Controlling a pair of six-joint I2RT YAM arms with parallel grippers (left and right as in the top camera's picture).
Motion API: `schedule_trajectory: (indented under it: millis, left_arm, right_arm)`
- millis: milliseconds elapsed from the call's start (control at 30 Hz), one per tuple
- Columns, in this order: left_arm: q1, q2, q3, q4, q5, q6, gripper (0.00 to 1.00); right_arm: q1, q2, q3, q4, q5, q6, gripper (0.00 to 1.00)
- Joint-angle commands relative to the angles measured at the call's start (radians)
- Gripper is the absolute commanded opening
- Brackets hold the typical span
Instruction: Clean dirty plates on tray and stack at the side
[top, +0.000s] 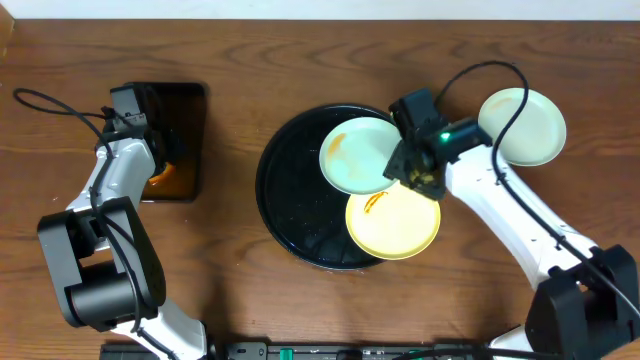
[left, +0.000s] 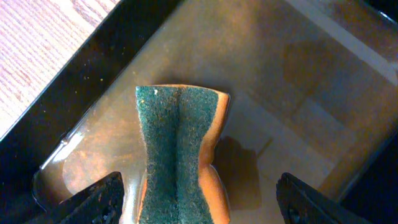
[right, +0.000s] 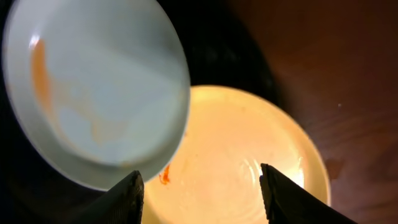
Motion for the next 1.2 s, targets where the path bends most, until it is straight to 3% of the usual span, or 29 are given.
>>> schedule_trajectory:
  millis: [0, 367, 1167]
  left_arm:
    - [0.004, -0.002, 0.004, 0.001, -0.001, -0.002, 0.79]
    - [0.003, -0.002, 0.004, 0.001, -0.001, -0.002, 0.79]
    - [0.003, -0.002, 0.004, 0.001, -0.001, -0.002, 0.80]
  right_arm:
    - [0.039, 0.008, -0.064, 0.077, 0.026, 0.128, 0.64]
    - [0.055, 0.008, -0.238, 0.323, 0.032, 0.187, 0.56]
    - [0.055, 0.088, -0.270, 0.461, 0.031, 0.156, 0.48]
